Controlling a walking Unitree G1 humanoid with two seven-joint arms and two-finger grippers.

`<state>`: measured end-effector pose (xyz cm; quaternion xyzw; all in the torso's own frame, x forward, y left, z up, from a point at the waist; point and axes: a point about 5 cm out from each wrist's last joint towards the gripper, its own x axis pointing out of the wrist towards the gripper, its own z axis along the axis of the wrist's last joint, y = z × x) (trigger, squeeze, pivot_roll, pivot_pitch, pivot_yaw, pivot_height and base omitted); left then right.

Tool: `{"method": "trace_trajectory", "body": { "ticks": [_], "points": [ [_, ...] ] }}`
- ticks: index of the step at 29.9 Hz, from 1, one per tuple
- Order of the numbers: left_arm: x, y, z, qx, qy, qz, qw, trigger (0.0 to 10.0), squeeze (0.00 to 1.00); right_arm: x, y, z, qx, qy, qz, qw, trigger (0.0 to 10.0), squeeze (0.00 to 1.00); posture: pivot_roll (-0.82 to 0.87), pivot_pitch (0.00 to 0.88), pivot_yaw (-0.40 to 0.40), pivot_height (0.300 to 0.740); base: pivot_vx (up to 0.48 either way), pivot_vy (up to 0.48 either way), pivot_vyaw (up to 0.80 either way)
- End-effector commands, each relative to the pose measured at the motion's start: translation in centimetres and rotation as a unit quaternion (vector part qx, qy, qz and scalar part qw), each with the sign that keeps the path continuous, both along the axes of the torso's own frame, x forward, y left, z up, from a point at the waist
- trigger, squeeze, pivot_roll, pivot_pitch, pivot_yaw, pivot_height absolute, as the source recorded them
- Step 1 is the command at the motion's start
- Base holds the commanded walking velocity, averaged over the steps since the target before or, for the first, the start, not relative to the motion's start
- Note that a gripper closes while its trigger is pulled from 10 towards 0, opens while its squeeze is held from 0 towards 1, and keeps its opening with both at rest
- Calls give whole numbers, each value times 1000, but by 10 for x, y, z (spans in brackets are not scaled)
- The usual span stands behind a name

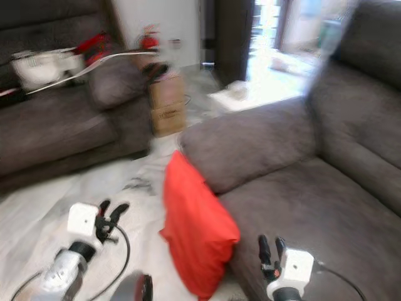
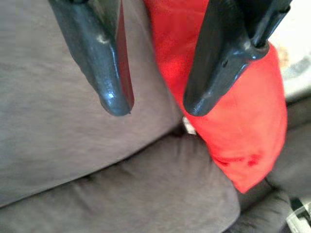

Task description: Move the pillow to the sofa from floor

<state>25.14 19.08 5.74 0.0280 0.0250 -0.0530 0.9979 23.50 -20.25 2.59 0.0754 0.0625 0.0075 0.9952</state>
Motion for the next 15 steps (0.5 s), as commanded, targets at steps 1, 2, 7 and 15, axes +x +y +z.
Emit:
{"method": "trace_trajectory", "body": {
  "ticks": [1,2,7,15],
  "points": [
    [7,1,9,6,-16,-3,1000,10000,0,-4,3,0,5,-2,5,1000,10000,0,69,125,43,603,0,0,0],
    [7,1,9,6,-17,-3,1000,10000,0,-4,4,0,5,-2,7,1000,10000,0,69,125,43,603,0,0,0],
    [7,1,10,6,-17,-3,1000,10000,0,-4,4,2,3,-11,12,1000,10000,0,71,125,43,603,0,0,144],
    [7,1,11,7,-16,-5,1000,10000,0,-4,5,2,19,-9,16,1000,10000,0,72,126,45,603,0,0,790]
  ]
}}
